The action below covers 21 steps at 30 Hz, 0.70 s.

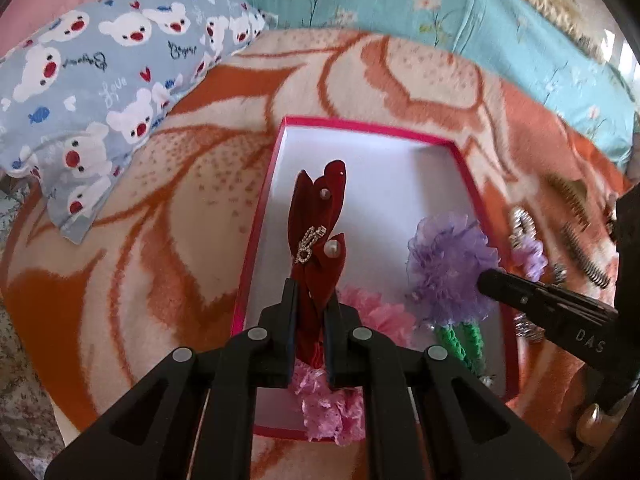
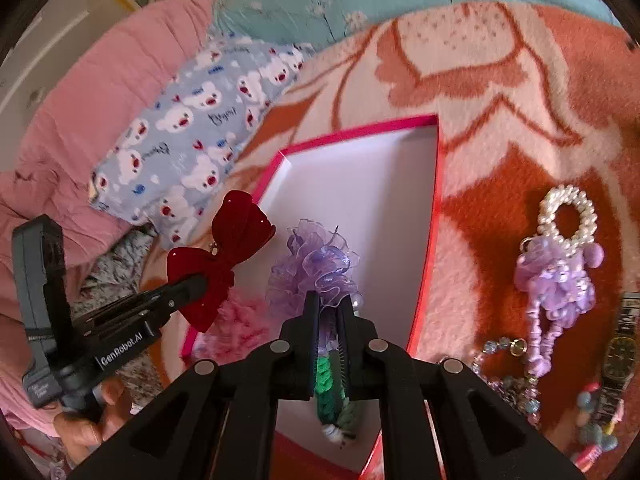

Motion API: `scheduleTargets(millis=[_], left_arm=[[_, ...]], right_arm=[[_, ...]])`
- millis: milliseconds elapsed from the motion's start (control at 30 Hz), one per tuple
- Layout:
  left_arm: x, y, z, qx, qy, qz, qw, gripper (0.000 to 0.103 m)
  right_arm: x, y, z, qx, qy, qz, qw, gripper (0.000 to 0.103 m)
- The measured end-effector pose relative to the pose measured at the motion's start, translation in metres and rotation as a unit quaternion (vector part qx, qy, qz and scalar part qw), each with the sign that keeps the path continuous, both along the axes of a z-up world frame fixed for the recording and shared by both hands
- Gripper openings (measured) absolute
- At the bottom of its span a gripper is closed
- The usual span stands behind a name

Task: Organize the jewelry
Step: 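Carry the bow and purple scrunchie into the box and release both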

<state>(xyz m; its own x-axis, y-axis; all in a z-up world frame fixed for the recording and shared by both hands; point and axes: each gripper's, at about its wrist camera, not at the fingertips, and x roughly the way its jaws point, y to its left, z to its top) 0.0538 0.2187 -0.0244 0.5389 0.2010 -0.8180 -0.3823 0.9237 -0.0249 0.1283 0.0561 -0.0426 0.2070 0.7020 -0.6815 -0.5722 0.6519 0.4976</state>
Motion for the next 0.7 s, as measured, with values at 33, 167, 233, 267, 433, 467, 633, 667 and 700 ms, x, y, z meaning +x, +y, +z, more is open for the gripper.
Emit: scheduleTargets(millis=[33,167,233,267,433,467,633,667,700], left_arm=[[0.001,0.001,-0.003,-0.004,0.003,0.0,1.0,0.009],[0.002,0.002,-0.01,-0.007,0.01,0.003,0.9999,0.009],[0.003,0.002,-0.011,-0.009,0.009,0.004,0.9999,0.009],[0.002,0.002,-0.011,-0.009,0.009,0.004,0.9999,0.009],[0.003,0.001,-0.011,-0.012,0.01,0.006,0.9999,0.009],[0.003,0.002,-0.011,-0.015,0.01,0.006,0.9998,0.009],[-0.004,0.004,-0.004,-0.028,0.0,0.008,0.9996,0.034],[-0.006,0.003,-0.001,-0.026,-0.004,0.007,0.9996,0.037],[-0.006,0.002,0.0,-0.023,-0.007,0.006,0.9997,0.038]], right_arm=[[0.001,0.002,-0.003,-0.004,0.003,0.001,1.0,0.008],[0.002,0.006,-0.009,-0.013,0.003,0.0,1.0,0.008],[0.004,0.006,-0.011,-0.018,0.002,0.0,1.0,0.009],[0.004,0.006,-0.011,-0.019,0.002,-0.001,1.0,0.009],[0.005,0.006,-0.012,-0.021,0.004,-0.002,1.0,0.015],[0.005,0.005,-0.011,-0.021,0.003,-0.002,1.0,0.017],[0.003,-0.001,-0.004,-0.014,-0.002,-0.005,1.0,0.033],[0.002,-0.003,-0.002,-0.013,-0.004,-0.007,1.0,0.034],[0.001,-0.005,0.0,-0.01,-0.005,-0.008,1.0,0.036]])
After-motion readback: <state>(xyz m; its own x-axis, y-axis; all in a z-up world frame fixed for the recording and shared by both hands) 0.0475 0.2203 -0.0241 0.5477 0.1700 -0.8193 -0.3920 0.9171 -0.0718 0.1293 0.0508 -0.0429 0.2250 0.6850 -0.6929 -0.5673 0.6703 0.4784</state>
